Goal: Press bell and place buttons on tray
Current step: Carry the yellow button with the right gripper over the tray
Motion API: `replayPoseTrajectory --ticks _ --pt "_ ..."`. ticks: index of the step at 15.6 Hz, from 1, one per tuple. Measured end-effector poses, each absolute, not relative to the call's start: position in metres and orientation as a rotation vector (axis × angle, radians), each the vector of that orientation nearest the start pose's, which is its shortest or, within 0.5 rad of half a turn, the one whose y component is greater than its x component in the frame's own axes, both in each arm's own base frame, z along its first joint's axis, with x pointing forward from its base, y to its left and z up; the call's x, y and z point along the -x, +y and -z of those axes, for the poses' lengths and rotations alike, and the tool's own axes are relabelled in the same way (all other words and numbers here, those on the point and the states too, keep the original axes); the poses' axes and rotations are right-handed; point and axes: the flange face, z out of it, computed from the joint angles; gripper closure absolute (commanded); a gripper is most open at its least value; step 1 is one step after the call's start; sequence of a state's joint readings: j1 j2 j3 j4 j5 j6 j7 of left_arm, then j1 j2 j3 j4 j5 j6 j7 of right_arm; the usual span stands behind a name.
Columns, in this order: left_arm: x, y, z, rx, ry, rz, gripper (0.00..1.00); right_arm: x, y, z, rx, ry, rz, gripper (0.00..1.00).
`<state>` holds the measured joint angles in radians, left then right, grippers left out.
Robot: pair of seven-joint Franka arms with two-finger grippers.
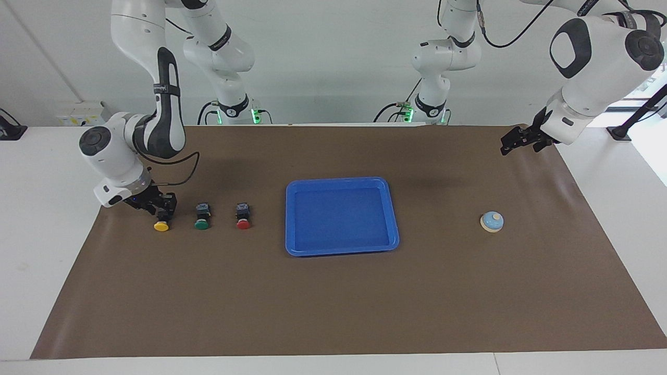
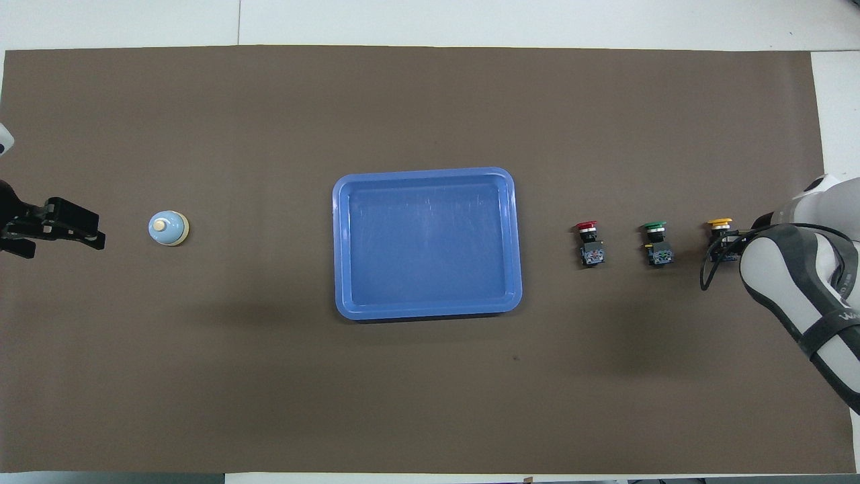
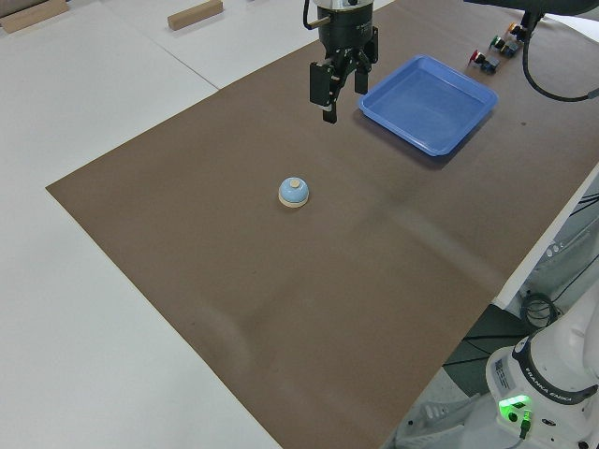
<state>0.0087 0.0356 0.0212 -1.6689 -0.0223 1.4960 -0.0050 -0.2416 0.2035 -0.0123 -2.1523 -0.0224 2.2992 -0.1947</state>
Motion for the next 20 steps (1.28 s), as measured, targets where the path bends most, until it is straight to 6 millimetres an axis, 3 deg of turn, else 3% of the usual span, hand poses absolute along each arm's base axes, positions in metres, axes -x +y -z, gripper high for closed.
replayPoseTrajectory --ticks 4,7,10,12,15,17,20 --pt "-0.549 0.014 -0.554 3.148 -0.056 -0.329 0.0 -0.545 -0.133 -0.306 3.148 0.045 -0.075 1.0" --pt "-0.549 0.014 -0.554 3.148 -0.056 -0.329 0.0 -0.573 -0.098 -0.347 3.151 -0.003 -0.084 1.0" --pt "-0.549 0.014 -0.554 3.148 -0.056 -0.329 0.0 -0.6 -0.013 -0.401 3.159 0.019 -0.062 1.0" --pt "-0.549 0.014 -0.554 3.148 -0.056 -0.329 0.0 -0.6 0.068 -0.409 3.163 0.072 -0.041 1.0" --pt "-0.549 0.014 -0.554 3.148 -0.056 -0.329 0.0 -0.573 0.19 -0.405 3.169 0.06 -0.042 1.0" --pt "-0.549 0.014 -0.554 3.148 -0.056 -0.329 0.0 -0.556 0.24 -0.402 3.172 0.022 -0.043 1.0" --pt "-0.549 0.014 -0.554 3.148 -0.056 -0.329 0.0 -0.548 0.281 -0.382 3.179 0.036 -0.063 1.0"
